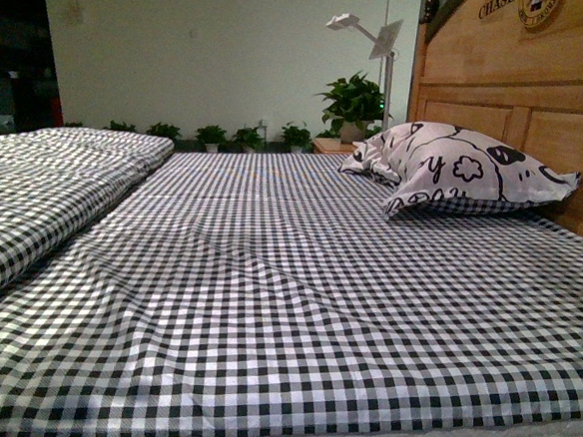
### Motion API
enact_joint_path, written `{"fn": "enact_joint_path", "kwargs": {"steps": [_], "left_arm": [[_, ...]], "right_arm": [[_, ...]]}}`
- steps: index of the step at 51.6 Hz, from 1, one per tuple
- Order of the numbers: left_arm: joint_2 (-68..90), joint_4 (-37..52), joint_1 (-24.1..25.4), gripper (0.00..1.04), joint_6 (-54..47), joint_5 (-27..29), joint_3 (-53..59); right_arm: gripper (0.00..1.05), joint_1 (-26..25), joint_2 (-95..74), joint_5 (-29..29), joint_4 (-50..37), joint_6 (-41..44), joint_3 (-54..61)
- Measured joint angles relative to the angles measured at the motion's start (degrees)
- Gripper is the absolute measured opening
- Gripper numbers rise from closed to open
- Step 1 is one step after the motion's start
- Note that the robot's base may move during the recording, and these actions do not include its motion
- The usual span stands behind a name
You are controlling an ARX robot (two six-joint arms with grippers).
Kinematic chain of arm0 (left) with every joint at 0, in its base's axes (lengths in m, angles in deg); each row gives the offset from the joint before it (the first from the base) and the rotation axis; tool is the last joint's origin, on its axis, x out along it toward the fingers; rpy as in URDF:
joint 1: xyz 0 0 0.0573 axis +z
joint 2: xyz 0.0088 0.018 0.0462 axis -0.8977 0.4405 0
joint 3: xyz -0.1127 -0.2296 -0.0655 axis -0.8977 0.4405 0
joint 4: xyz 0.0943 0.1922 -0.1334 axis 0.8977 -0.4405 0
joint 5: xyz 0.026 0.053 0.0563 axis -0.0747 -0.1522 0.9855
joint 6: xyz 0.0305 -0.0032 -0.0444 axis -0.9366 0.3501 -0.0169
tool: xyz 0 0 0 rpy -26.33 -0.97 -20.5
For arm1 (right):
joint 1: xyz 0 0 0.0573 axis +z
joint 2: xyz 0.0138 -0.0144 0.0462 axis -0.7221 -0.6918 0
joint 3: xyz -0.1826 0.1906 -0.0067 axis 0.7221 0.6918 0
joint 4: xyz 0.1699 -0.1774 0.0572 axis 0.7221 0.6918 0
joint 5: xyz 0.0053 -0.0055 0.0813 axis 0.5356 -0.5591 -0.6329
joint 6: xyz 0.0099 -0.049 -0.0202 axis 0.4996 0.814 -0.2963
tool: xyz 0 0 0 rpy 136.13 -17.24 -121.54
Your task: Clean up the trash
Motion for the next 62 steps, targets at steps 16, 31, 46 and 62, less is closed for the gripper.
{"fn": "enact_joint_path", "kwargs": {"steps": [16, 31, 46, 62], "left_arm": [[-4.15, -2.08, -0.02, 0.27, 1.01, -1.09, 2.38], [-4.59, -2.32, 0.11, 0.27, 1.88, -2.38, 2.49], [-4.98, -2.34, 0.15, 0.27, 1.92, -2.8, 2.82], [-4.98, -2.36, 0.15, 0.27, 1.92, -2.8, 2.82]], "right_arm": [[0.2, 0.44, 3.72, 0.22, 0.74, -0.24, 0.81], [0.2, 1.11, 4.28, 0.57, 0.74, -0.22, 0.96], [0.2, 1.22, 4.33, 0.63, 0.74, -0.22, 1.03], [0.2, 1.22, 4.35, 0.63, 0.74, -0.22, 1.03]]}}
